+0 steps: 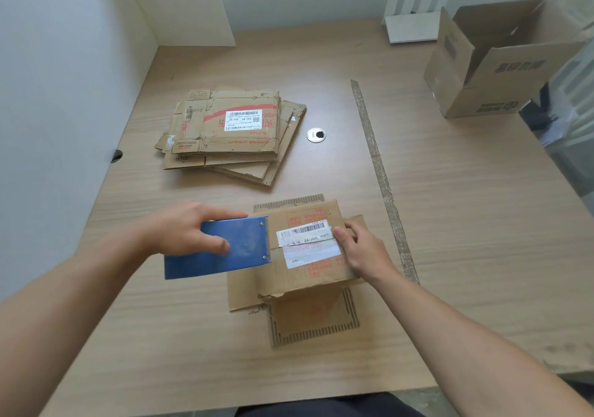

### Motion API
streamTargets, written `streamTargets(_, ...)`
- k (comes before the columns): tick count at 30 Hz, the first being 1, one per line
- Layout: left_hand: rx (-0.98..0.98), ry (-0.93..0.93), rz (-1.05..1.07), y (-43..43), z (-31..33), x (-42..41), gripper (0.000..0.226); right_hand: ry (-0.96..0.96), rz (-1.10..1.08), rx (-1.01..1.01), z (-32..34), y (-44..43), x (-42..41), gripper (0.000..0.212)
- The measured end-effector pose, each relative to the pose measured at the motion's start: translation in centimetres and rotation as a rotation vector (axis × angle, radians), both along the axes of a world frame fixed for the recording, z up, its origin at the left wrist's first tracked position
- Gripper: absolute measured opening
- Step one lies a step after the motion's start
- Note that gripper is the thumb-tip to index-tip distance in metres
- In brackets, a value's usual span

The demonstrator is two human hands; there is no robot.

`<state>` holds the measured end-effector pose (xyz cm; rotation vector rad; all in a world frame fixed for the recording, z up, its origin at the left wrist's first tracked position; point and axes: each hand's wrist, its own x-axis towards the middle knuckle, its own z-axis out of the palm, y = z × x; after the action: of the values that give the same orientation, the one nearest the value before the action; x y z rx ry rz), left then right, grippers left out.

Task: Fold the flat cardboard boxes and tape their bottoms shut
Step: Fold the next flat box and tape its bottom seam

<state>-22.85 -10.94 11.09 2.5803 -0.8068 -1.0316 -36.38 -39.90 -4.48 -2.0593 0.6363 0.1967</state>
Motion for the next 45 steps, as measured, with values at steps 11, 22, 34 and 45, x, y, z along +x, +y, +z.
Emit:
streamTargets(11, 0.033, 0.237, 0.092, 5.1, -0.1, 2.6, 0.049, -0.051, 0.032, -0.071, 0.3, 0.1, -0.2, 0.031)
streamTargets(22, 0.1, 0.254, 0.162, 5.7, -4.6, 2.6, 0.045, -0.031, 0.007, -0.117, 0.9, 0.6, -0.2, 0.021)
streamTargets(34, 0.005, 0.258, 0.222, 3.3, -7.8, -0.2, 0.04, -0.229, 0.195, -0.716, 4.3, 4.8, 0.7, 0.037)
streamTargets(45, 0.027, -0.048, 0.278, 0.8, -9.2, -4.3, 0.04, 0.042, 0.537, -0.778, 1.6, 8.3, 0.4, 0.073)
